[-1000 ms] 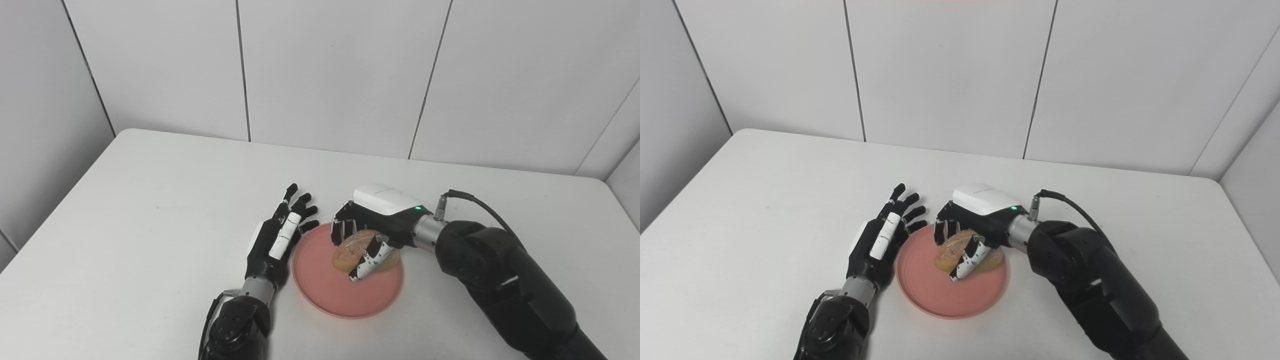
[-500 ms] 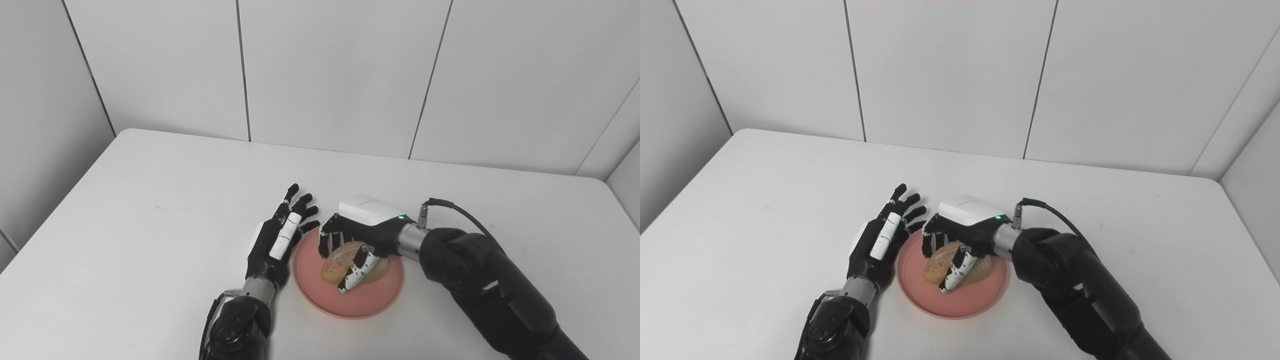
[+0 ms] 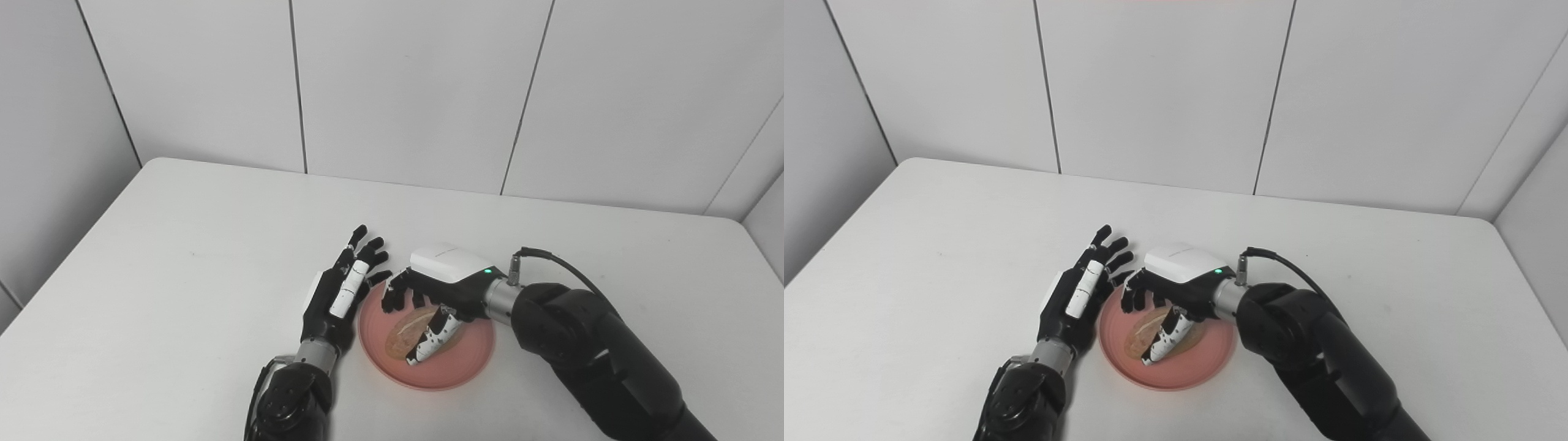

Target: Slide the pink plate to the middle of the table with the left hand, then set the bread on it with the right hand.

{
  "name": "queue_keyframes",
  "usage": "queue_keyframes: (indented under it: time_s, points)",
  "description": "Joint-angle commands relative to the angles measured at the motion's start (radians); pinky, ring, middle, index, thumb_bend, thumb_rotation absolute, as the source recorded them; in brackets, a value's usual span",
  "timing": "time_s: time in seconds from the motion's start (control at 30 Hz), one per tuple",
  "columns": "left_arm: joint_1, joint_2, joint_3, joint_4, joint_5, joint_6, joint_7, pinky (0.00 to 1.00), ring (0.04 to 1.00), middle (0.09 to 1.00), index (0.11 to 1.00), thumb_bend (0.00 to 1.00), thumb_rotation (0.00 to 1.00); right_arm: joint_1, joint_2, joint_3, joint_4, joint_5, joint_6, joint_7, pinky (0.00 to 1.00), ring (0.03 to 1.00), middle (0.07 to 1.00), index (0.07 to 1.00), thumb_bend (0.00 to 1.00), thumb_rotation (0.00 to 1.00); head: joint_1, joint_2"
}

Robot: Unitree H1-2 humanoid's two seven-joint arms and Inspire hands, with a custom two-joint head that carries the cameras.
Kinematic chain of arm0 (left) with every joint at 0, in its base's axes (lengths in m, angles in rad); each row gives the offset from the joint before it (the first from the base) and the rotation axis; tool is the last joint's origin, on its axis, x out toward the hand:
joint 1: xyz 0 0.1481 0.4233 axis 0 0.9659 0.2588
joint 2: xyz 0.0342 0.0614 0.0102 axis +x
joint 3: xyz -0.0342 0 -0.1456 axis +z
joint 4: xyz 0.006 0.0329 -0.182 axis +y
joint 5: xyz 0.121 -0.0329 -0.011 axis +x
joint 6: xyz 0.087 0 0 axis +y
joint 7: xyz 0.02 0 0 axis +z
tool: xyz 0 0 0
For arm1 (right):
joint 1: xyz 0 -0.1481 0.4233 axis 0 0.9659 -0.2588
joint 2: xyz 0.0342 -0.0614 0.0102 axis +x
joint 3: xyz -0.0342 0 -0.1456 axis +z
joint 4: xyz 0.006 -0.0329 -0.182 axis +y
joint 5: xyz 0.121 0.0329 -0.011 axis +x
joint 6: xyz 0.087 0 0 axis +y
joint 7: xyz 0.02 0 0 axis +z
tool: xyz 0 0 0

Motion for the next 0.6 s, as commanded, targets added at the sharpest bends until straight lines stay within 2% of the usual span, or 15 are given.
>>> queue_keyframes:
  time_s: [0.0,0.1,0.17,0.33,0.43,0.57]
  points:
    - [0.002,-0.005,0.0,0.006,-0.009,0.011,-0.003,0.75,0.86,0.888,0.93,0.91,0.71,-0.027,-0.015,-0.015,-0.042,-0.018,-0.003,-0.001,0.64,0.7,0.733,0.713,1.0,0.38,0.0,0.001]
    - [0.002,-0.001,-0.002,0.005,-0.006,0.015,-0.005,0.75,0.874,0.896,0.939,0.89,0.71,-0.029,-0.026,-0.012,-0.075,-0.038,0.033,0.052,0.82,0.847,0.828,0.774,1.0,0.45,-0.004,0.0]
    - [0.003,0.002,-0.004,0.005,-0.003,0.017,-0.006,0.74,0.866,0.895,0.942,0.89,0.72,-0.03,-0.029,-0.012,-0.094,-0.048,0.047,0.085,0.88,0.893,0.865,0.8,1.0,0.47,-0.005,0.0]
    - [0.004,0.006,-0.006,-0.001,-0.007,0.026,-0.011,0.74,0.866,0.895,0.95,0.9,0.72,-0.035,-0.037,-0.011,-0.127,-0.074,0.052,0.136,0.9,0.915,0.89,0.812,1.0,0.47,-0.007,0.002]
    - [0.005,0.006,-0.005,-0.006,-0.01,0.034,-0.013,0.77,0.861,0.896,0.955,0.91,0.72,-0.037,-0.042,-0.015,-0.148,-0.084,0.05,0.162,0.9,0.911,0.89,0.802,1.0,0.45,-0.01,0.002]
    - [0.005,0.007,-0.002,-0.008,-0.013,0.037,-0.013,0.76,0.856,0.894,0.952,0.91,0.72,-0.036,-0.042,-0.047,-0.189,-0.073,0.089,0.196,0.9,0.911,0.889,0.79,1.0,0.45,-0.015,0.001]
